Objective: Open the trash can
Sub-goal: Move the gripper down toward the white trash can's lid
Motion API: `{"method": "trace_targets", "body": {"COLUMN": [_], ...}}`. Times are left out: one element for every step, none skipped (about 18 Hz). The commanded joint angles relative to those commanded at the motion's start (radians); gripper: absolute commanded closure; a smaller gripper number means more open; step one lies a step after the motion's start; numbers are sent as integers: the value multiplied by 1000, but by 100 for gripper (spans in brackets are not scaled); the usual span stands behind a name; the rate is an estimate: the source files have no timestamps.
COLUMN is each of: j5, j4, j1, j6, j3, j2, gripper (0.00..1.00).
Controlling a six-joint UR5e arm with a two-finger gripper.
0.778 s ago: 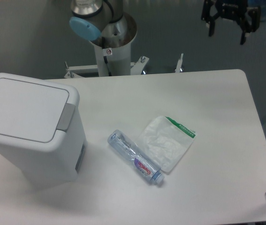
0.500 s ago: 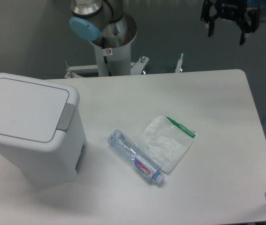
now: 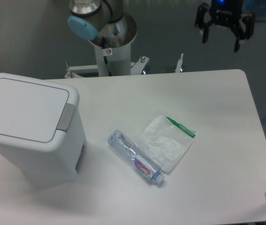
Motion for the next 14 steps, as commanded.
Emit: {"method": "trace_targets", "body": {"j5": [-11, -17, -20, -31, -57, -92, -130, -165, -196, -224, -248, -264, -276, -282], "j4": [23, 37, 45, 57, 74, 95, 118, 140, 158, 182, 206, 227, 242, 252], "j1": [-32, -63, -91, -117, -146, -167, -183, -196, -210, -227, -246, -265, -288, -310], "j6": [-69, -140, -216, -288, -354, -422, -483, -540, -583, -614, -639, -660, -674, -683], "j3": [0, 0, 0, 2, 6, 8, 8, 5, 3, 3, 3, 2, 5, 5], "j2": [-2, -2, -2, -2, -3, -8, -15, -18, -20, -31, -40, -44, -57, -67], "gripper": [0, 0, 0, 0, 0, 0, 0, 0, 0, 0, 0, 0, 0, 0]}}
